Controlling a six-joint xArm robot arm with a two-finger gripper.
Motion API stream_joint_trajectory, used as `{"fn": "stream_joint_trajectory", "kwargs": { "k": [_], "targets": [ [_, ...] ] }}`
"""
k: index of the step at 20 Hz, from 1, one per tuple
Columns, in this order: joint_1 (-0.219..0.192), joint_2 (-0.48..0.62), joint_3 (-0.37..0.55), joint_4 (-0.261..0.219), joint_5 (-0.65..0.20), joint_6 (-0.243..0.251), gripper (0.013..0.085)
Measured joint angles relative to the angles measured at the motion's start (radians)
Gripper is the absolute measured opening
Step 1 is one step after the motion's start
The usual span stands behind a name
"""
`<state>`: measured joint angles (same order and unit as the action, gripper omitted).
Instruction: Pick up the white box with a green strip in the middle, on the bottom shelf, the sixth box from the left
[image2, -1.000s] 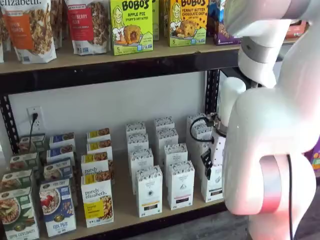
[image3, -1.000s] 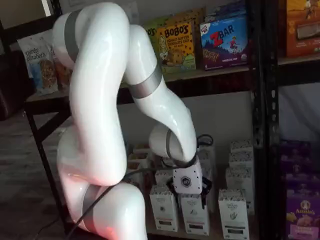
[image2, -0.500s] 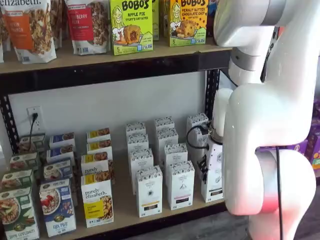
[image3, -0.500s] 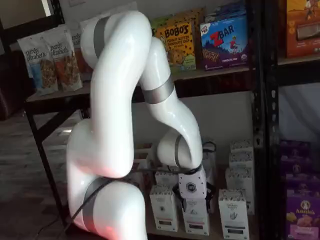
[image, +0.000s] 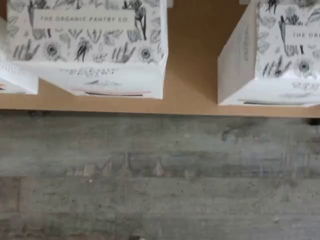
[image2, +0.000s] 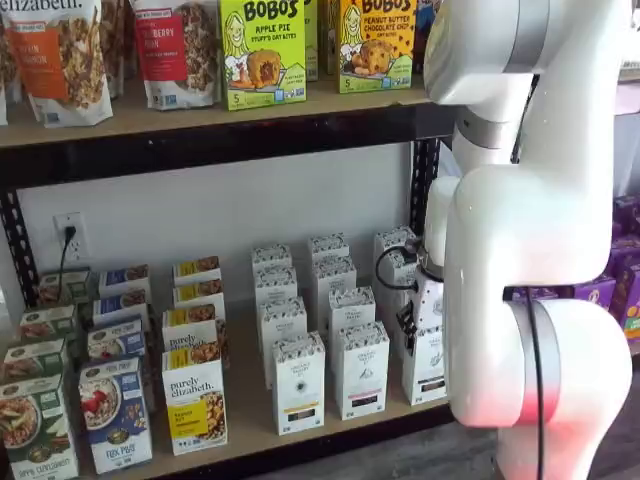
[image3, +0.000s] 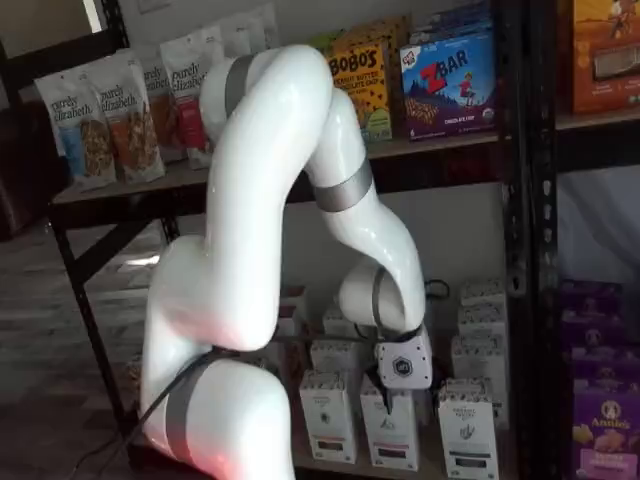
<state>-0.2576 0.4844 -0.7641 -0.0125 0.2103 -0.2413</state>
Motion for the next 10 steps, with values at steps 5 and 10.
{"fn": "stream_joint_trajectory", "kwargs": {
  "k": [5, 10],
  "targets": [
    [-0.026, 0.077, -0.097, 0.011, 0.0, -0.036, 0.085],
    [-0.046, 0.127, -0.175, -0.001, 0.005, -0.043, 0.085]
  ]
}}
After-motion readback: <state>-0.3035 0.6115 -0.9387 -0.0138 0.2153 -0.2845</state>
